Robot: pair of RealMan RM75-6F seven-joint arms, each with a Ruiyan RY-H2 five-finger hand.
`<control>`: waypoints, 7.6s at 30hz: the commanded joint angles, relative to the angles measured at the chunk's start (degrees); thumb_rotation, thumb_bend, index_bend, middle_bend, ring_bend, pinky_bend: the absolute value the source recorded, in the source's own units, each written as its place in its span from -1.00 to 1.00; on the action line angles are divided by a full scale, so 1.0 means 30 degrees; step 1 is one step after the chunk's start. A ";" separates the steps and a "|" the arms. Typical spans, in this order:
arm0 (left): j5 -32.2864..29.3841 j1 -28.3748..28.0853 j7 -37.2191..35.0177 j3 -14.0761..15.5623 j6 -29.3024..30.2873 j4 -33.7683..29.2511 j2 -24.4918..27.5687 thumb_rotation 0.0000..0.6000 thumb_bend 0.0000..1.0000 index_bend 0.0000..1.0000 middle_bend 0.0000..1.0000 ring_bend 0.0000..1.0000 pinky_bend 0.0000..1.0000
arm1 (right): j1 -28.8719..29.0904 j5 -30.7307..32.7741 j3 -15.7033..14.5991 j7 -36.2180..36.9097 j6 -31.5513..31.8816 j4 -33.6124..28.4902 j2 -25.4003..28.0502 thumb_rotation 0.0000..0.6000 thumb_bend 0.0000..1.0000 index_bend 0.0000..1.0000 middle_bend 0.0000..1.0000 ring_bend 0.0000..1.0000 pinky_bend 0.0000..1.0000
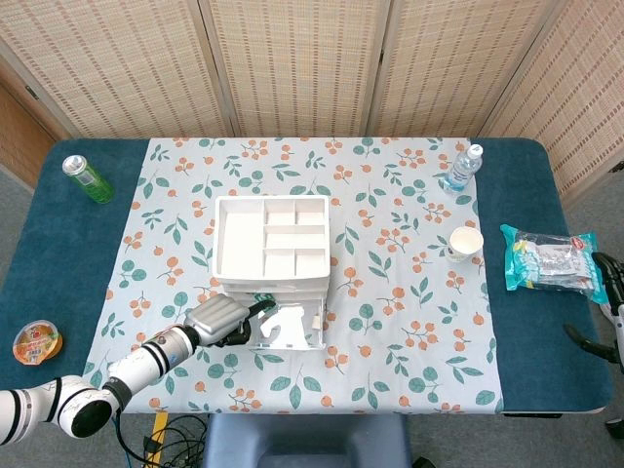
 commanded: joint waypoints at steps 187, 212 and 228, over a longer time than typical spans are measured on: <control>1.5580 -0.1507 0.1806 0.2128 0.5050 0.7463 -0.3432 1.00 -0.69 -0.42 0.94 1.00 1.00 | -0.0061 0.0646 0.0039 0.0865 -0.0617 0.0943 -0.0391 1.00 -0.63 -1.00 -0.83 -0.52 -0.51; 1.5804 -0.1910 0.1363 0.2151 0.4641 0.8036 -0.3824 1.00 -0.68 -0.20 0.93 1.00 1.00 | -0.0123 0.0779 0.0110 0.0889 -0.0577 0.0902 -0.0352 1.00 -0.63 -1.00 -0.83 -0.52 -0.51; 1.5639 -0.1687 0.0972 0.1958 0.5365 0.8318 -0.4116 1.00 -0.58 -0.07 0.93 1.00 1.00 | -0.0216 0.0854 0.0151 0.0895 -0.0463 0.0896 -0.0363 1.00 -0.63 -1.00 -0.83 -0.52 -0.51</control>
